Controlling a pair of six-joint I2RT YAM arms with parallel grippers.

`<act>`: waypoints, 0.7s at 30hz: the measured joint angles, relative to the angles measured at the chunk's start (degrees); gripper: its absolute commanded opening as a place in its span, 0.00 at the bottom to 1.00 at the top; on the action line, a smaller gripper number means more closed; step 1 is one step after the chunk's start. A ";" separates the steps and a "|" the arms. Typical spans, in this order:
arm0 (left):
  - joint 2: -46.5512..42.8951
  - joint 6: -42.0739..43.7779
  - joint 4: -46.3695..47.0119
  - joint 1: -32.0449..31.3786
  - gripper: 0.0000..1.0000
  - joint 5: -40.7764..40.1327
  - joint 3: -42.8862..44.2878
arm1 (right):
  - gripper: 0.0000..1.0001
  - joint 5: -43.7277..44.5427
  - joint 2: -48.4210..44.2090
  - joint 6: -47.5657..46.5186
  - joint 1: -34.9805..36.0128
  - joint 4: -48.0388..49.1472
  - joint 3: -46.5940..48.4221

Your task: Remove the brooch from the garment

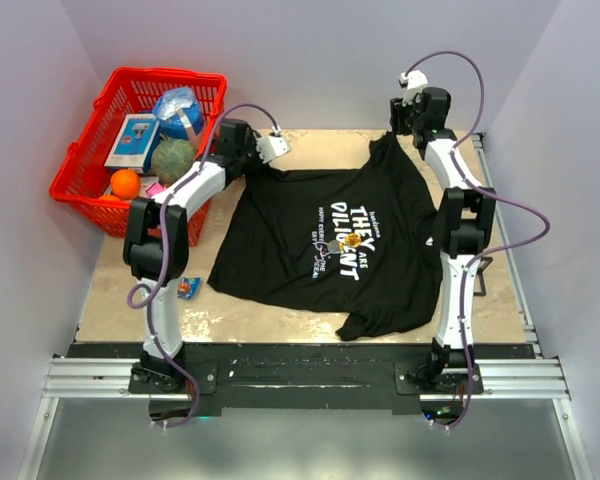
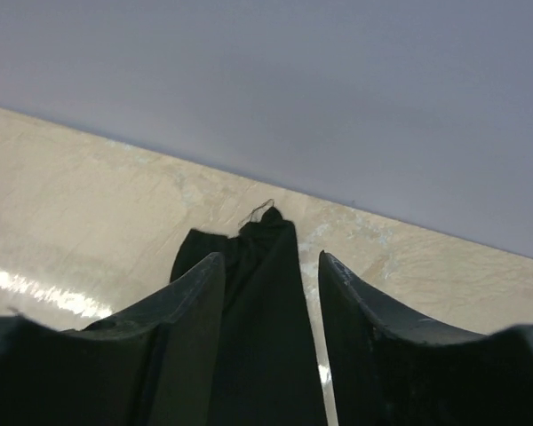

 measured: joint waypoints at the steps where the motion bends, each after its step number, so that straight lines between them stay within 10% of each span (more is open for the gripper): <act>1: -1.14 -0.87 -0.04 -0.83 0.49 0.50 -0.61 | 0.53 -0.76 -1.62 -0.11 0.00 -0.74 -1.27; 13: -15.45 -19.52 -1.07 -11.06 0.59 16.85 -7.80 | 0.53 -18.05 -40.22 -7.08 0.81 -3.91 -34.27; 21: -14.78 -34.60 -6.29 -9.55 0.59 30.82 -20.31 | 0.52 -27.21 -43.47 -14.47 9.53 -15.10 -52.72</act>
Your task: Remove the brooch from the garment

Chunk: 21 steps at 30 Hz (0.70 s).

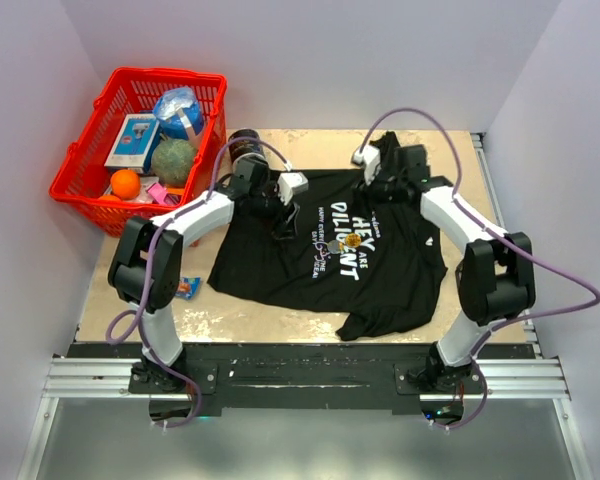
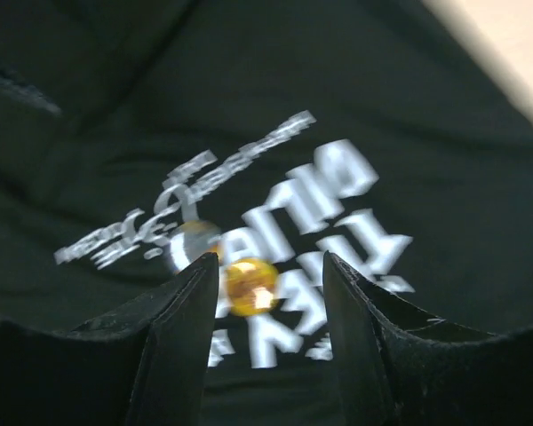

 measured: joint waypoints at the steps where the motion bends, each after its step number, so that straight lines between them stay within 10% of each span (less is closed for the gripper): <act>1: 0.11 -0.57 -0.98 0.00 0.59 1.07 -1.09 | 0.52 -0.39 0.33 -0.13 1.27 -1.18 -1.20; 21: 4.44 -5.27 -3.56 6.27 0.55 -0.17 -2.14 | 0.54 3.80 9.81 -14.53 4.48 -18.34 2.40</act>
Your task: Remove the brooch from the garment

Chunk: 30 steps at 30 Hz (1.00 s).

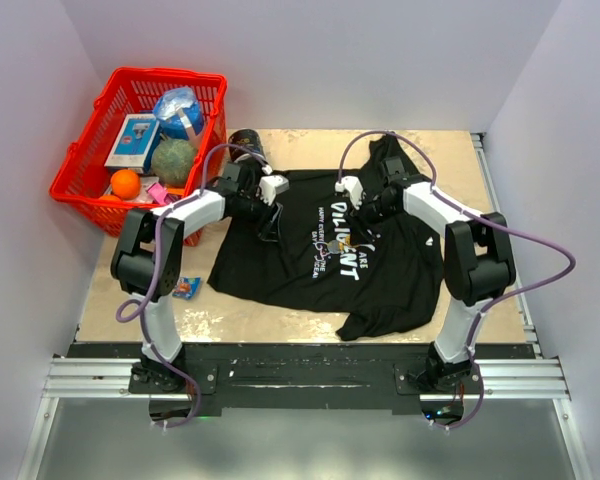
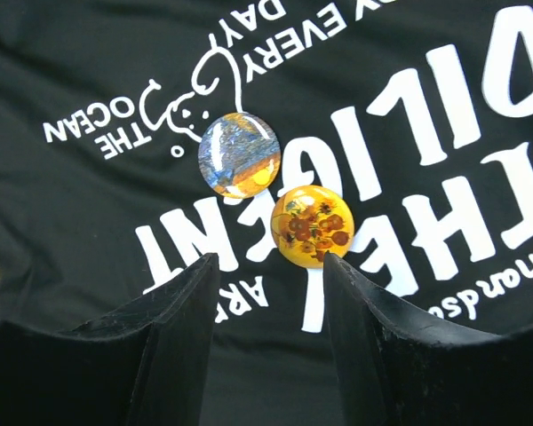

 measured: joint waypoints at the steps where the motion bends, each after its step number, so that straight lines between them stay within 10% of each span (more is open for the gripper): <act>1: 0.17 0.09 -0.22 -0.22 0.55 -0.70 -0.35 | 0.54 -0.07 0.09 -0.11 0.00 -0.33 -0.11; 25: -3.02 5.46 -6.45 0.63 0.53 -6.56 -5.44 | 0.57 2.34 8.26 0.70 0.70 1.66 4.24; 30: -3.02 5.46 -6.82 0.68 0.52 -6.54 -5.33 | 0.42 3.08 8.26 0.22 1.27 1.53 4.20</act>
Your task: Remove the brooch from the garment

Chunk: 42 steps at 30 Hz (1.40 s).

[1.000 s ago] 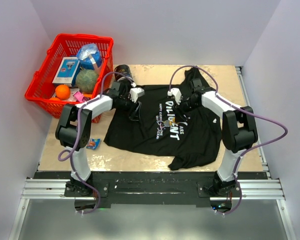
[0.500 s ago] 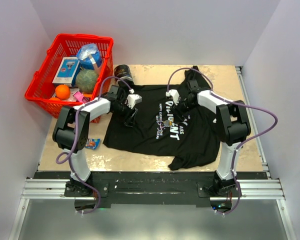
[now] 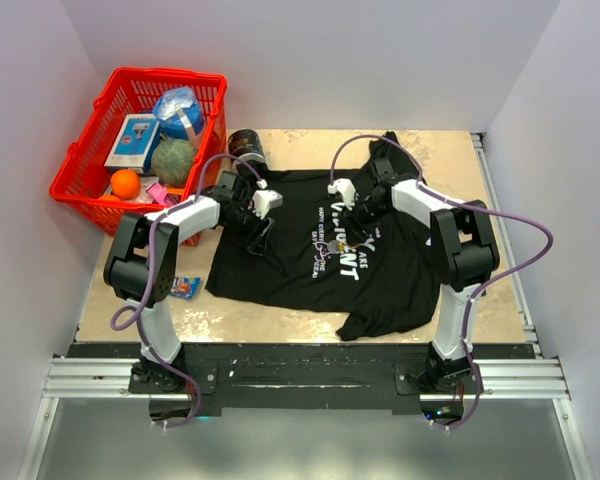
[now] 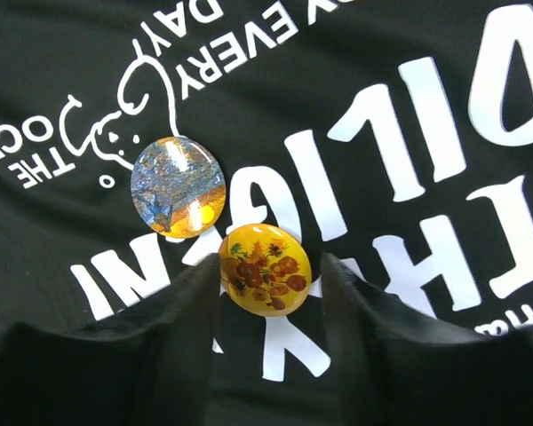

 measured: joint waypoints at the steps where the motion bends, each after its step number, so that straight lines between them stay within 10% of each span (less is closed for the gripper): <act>1: 0.00 0.00 -0.24 0.02 0.52 -0.02 0.11 | 0.38 0.31 0.00 -0.11 0.15 0.04 -0.11; 10: 0.00 0.35 -3.78 0.02 0.52 0.17 1.62 | 0.00 0.85 -1.73 -0.55 0.76 0.04 -0.35; 27: 0.94 -1.79 11.61 -5.88 0.53 22.51 8.28 | 0.01 -3.52 -3.34 1.92 0.96 -6.16 1.86; 35: 6.67 -12.22 27.06 -12.68 0.53 23.47 8.24 | 0.18 -3.78 -2.84 4.09 0.96 -7.63 1.86; 42: 7.15 -12.59 28.59 -13.57 0.52 21.99 8.28 | 0.00 -3.54 -0.52 5.86 0.79 -8.90 3.10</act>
